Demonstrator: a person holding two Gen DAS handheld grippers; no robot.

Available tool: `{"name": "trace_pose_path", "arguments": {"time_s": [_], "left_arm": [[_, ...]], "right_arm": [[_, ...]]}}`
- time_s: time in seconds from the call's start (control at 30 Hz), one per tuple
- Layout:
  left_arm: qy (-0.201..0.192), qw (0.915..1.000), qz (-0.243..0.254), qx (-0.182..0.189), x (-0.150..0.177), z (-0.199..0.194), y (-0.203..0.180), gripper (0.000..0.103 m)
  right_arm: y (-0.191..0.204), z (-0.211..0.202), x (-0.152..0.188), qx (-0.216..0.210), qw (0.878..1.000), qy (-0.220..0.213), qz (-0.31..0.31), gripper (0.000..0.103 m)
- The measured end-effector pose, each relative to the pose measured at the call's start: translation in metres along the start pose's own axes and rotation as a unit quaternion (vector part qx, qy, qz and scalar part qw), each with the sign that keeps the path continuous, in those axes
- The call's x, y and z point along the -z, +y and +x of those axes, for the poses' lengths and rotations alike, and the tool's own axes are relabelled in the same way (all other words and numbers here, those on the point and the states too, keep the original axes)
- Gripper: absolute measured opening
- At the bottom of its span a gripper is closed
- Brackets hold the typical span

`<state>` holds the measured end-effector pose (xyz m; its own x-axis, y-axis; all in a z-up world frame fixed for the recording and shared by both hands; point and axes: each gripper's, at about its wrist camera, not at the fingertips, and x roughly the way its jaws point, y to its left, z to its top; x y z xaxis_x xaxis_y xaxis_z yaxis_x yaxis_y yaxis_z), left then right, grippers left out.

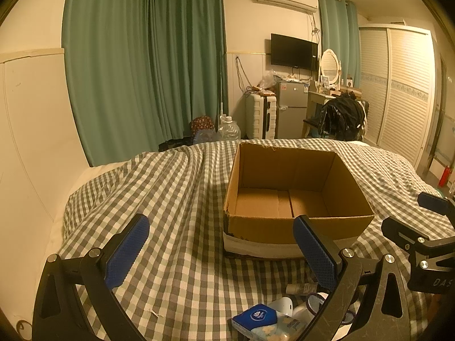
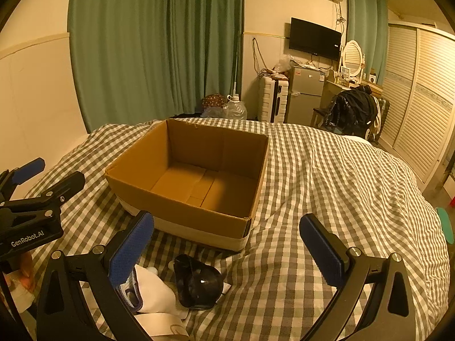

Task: Organize objects
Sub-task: 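Move both tools toward the pile of items beside the box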

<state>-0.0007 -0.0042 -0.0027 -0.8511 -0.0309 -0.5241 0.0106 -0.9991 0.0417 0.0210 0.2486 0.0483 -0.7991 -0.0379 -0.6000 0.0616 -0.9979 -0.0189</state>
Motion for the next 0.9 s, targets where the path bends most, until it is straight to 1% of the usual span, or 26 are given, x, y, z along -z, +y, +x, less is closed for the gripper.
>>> {"name": "trace_pose_path", "arguments": {"time_s": [0.3, 0.47, 0.7, 0.9], "left_arm": [[0.003, 0.9999, -0.001, -0.012, 0.006, -0.007, 0.004, 0.103], [0.011, 0.9998, -0.003, -0.016, 0.015, -0.015, 0.006, 0.103], [0.031, 0.9994, -0.003, -0.015, 0.031, -0.024, 0.010, 0.103], [0.062, 0.9980, 0.005, -0.015, 0.054, -0.022, 0.012, 0.103]], "right_arm": [[0.005, -0.013, 0.003, -0.011, 1.000, -0.011, -0.012, 0.103], [0.009, -0.019, 0.009, -0.024, 1.000, -0.004, -0.014, 0.103], [0.018, -0.025, 0.025, -0.055, 0.998, 0.028, -0.023, 0.103], [0.030, -0.012, 0.053, -0.078, 0.993, 0.088, -0.031, 0.103]]}}
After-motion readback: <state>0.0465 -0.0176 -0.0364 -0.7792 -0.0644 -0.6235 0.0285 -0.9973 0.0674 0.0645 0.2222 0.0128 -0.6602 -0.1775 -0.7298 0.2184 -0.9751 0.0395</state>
